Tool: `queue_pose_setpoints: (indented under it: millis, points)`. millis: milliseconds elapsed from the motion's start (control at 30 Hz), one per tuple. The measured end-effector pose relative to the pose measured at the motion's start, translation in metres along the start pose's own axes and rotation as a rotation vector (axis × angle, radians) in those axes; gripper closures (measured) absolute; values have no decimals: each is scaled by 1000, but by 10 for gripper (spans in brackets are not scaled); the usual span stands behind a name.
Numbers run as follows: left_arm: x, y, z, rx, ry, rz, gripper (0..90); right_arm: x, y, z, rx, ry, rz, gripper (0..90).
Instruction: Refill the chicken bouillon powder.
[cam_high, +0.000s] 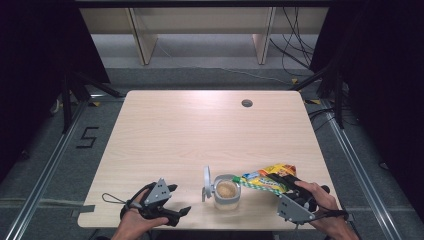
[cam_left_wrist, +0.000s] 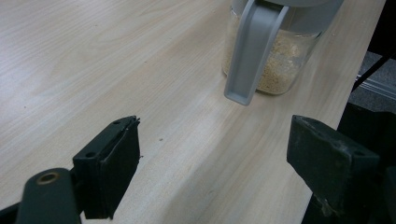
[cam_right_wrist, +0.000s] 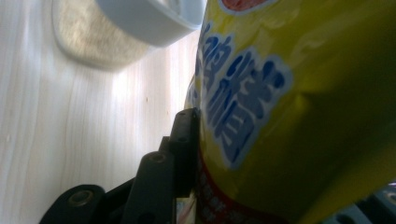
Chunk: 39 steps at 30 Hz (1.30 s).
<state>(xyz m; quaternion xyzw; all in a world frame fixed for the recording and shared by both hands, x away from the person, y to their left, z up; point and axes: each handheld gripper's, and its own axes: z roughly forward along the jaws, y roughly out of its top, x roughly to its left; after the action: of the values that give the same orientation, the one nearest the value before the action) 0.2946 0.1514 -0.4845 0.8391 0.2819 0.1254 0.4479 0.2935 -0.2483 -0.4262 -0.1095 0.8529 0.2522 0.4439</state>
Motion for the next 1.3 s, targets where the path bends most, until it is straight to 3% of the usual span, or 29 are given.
queue_pose_setpoints:
  millis: [100,133,200,233,300,333,433,500,533,567,633,667,800,900,933,1000,1300]
  points:
    - [0,0,0,3,-3,1,168,3,-10,3,-36,-27,150,711]
    - [0,0,-1,9,3,-1,168,1,-13,4,-51,-34,158,723]
    - [0,1,-2,1,11,-17,168,0,-19,6,-77,-22,258,732]
    - [3,1,-3,15,16,5,168,0,-21,7,-79,-18,298,734]
    - [3,0,-2,-6,12,-12,168,-2,-27,11,-105,-22,341,739]
    - [3,0,-3,13,8,2,168,-3,-30,14,-114,-19,353,741]
    - [0,0,-1,-3,2,-24,168,-1,-35,18,-136,-25,456,744]
    - [1,1,-2,1,12,-15,168,-3,-41,22,-151,-42,504,746]
    - [4,1,-3,23,20,19,168,-4,-44,23,-159,-49,527,748]
    - [2,1,-3,16,12,3,168,-5,-47,25,-171,-56,561,750]
    - [4,1,-3,22,17,16,168,-7,-52,28,-196,-63,625,754]
    - [2,1,-2,2,10,-7,168,-8,-53,28,-198,-62,638,754]
    - [1,1,-2,0,8,-4,168,-7,-59,34,-217,-80,721,755]
    - [2,1,-3,2,8,19,168,-5,-65,38,-211,-99,722,757]
    - [2,1,-3,-6,8,9,168,-4,-66,37,-201,-87,744,758]
    - [3,2,-4,6,10,30,168,-3,-70,37,-209,-103,781,757]
    - [2,1,-3,1,14,22,168,1,-79,33,-213,-141,862,730]
